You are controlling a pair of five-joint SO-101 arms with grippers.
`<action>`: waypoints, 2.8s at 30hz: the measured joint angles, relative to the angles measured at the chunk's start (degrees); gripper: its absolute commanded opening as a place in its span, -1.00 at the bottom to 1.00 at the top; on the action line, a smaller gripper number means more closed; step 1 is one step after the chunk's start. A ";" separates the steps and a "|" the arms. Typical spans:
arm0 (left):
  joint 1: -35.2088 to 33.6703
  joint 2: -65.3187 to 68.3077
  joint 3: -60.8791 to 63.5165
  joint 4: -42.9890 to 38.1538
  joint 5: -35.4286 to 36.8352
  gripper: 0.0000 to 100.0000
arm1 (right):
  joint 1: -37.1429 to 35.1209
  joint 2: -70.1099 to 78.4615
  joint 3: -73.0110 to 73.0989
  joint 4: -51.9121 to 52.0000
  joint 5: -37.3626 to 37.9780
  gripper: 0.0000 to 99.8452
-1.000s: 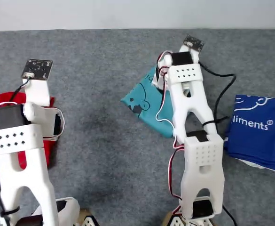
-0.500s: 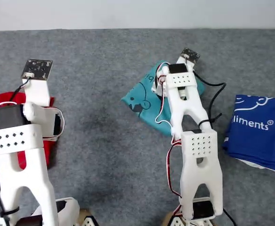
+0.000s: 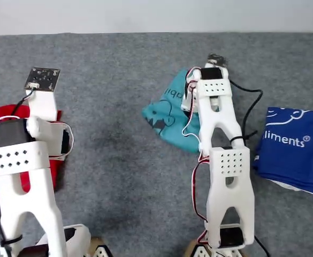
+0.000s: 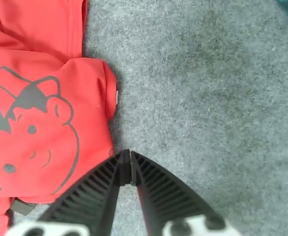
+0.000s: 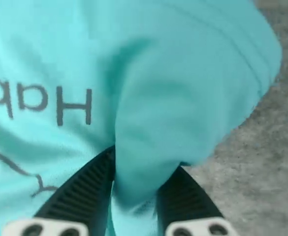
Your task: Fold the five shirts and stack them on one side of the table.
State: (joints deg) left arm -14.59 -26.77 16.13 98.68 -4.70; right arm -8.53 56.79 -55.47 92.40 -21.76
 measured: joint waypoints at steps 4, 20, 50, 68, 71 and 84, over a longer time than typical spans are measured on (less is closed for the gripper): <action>0.00 0.00 0.00 0.00 0.00 -0.99 | 0.00 -0.53 -6.07 7.30 6.07 -0.98; 0.00 0.00 0.00 0.00 0.00 -0.99 | 9.05 -30.86 10.29 8.09 23.12 -0.98; 0.00 0.00 0.00 0.00 0.00 -0.99 | 42.99 -37.45 25.85 2.11 55.56 -0.98; 0.00 0.00 0.18 0.00 0.00 -0.99 | 46.15 -40.26 17.32 7.65 50.55 -0.43; 0.00 0.00 0.18 0.00 0.00 -0.99 | 46.07 -40.62 16.88 7.74 50.37 -0.68; 0.00 0.00 0.18 0.00 0.00 -0.99 | 47.56 -20.75 16.70 -8.00 57.05 -0.98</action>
State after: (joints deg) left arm -14.59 -26.77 16.31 98.68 -4.70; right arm 39.03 36.04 -38.77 84.40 35.30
